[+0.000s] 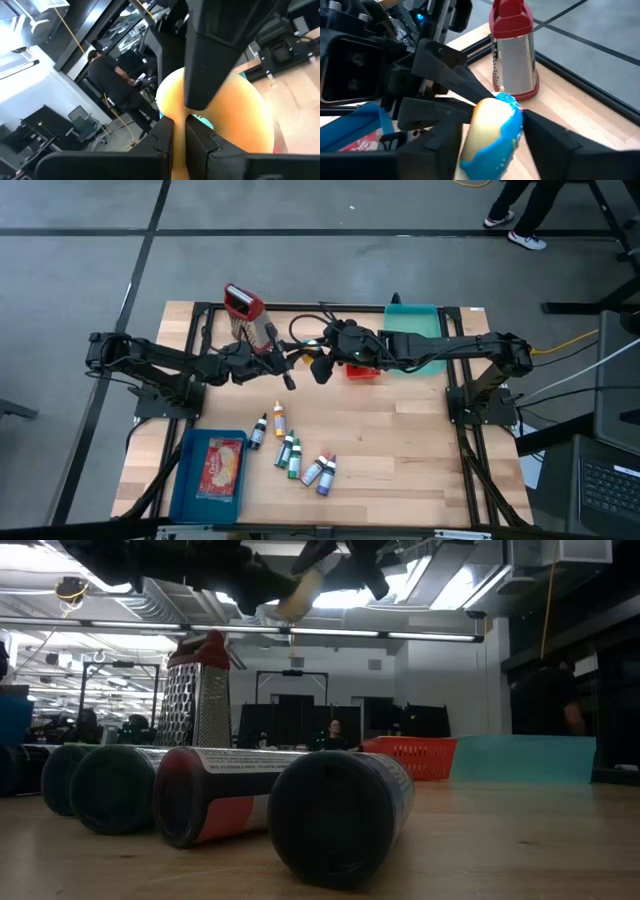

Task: Pick & Place Food Item
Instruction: Put the orange and blue donut into the red bin, then put the violet food coloring bottle into the green bin

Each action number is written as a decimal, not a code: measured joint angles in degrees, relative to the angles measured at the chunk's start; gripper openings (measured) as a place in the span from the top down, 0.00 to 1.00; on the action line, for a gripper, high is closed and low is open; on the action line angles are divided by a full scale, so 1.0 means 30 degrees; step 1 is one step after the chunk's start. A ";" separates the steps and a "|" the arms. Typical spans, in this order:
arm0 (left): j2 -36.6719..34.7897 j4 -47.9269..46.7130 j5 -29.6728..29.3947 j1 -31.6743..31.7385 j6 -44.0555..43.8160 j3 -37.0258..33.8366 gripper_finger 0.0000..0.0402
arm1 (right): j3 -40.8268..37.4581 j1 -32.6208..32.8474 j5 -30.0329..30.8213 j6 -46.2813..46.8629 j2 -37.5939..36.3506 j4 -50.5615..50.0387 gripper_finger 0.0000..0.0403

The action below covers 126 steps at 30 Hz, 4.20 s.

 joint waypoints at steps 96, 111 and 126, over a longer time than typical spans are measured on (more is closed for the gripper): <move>-0.3869 -0.6497 0.2581 0.0220 -0.5729 0.0000 0.50 | -0.7220 -0.3364 -0.1648 -0.5415 0.0044 -0.2718 0.38; -0.3869 -0.6464 0.2557 0.0249 -0.5416 0.0000 0.49 | -0.2394 -0.2617 0.1410 -0.7258 0.0044 -0.4357 0.34; -0.6304 -1.0793 0.8753 0.4176 -0.9453 -0.0015 0.50 | 0.0707 0.1272 0.2633 -0.6898 0.0104 -0.4745 0.34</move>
